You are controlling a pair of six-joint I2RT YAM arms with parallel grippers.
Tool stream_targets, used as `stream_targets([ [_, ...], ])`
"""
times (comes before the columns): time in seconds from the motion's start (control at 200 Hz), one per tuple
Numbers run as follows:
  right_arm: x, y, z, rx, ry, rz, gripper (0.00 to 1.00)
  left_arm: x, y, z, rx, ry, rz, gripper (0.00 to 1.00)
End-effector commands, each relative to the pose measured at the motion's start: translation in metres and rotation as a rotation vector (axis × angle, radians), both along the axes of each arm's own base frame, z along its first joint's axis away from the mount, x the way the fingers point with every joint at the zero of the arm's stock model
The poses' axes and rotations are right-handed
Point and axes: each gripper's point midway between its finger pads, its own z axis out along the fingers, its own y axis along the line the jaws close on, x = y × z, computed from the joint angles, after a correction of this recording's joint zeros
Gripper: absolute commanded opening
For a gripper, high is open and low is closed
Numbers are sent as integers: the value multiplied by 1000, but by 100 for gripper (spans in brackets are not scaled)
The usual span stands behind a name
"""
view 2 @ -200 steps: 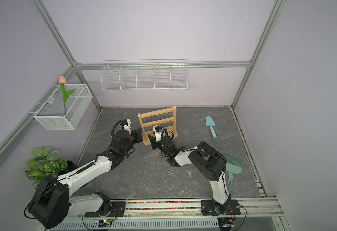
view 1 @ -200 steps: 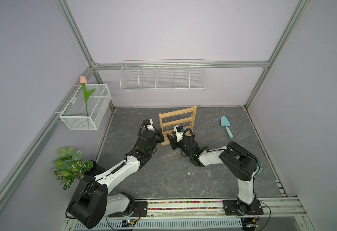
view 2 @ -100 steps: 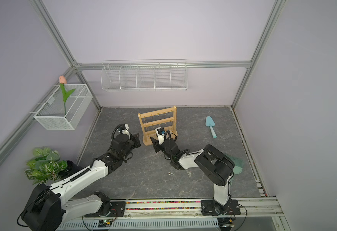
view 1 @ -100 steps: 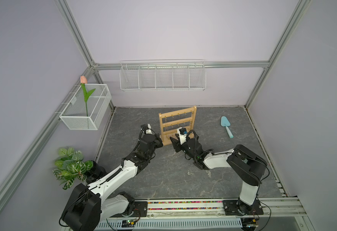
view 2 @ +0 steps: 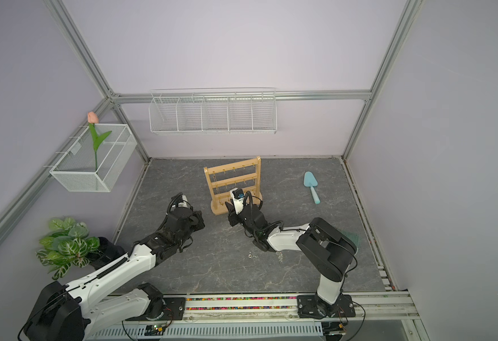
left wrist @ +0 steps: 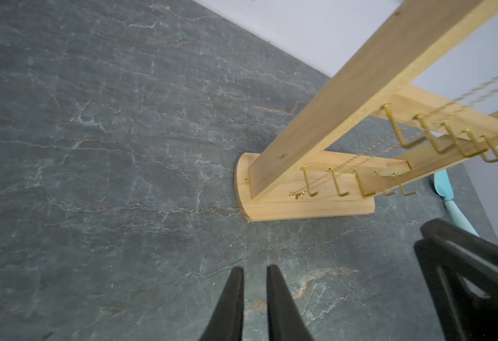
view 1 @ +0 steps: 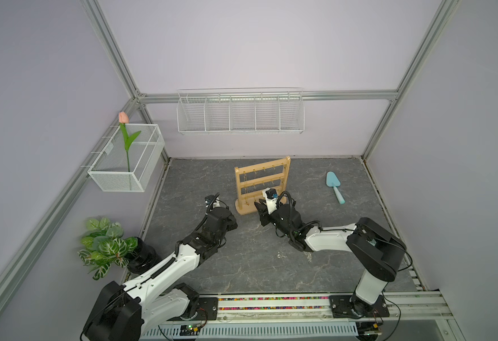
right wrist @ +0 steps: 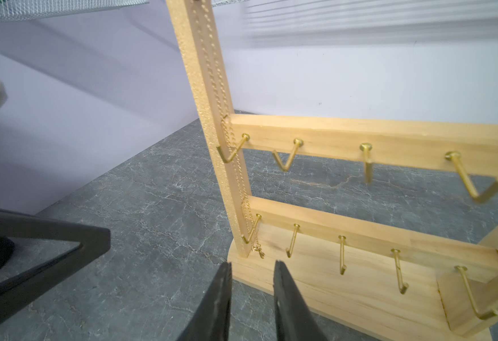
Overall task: Hang the necklace on the jewelry display stand
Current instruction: Adjust the necklace on the stand.
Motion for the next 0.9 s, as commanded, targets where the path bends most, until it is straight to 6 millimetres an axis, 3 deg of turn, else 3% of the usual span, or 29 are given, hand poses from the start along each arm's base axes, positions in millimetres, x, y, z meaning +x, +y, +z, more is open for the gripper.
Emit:
stream_targets([
  [0.0,1,12,28,15,-86,-17,27,-2,19,-13,-33,49,65,18],
  [0.105,7,23,53,54,-128,-23,24,-2,23,-13,-29,48,71,18],
  [0.33,19,32,73,42,-164,-38,20,-2,24,-18,-18,58,69,18],
  [0.55,34,39,67,16,-148,-44,17,0,24,-21,-23,57,70,18],
  [0.895,50,32,60,25,-131,-62,17,3,28,-17,-18,50,74,19],
])
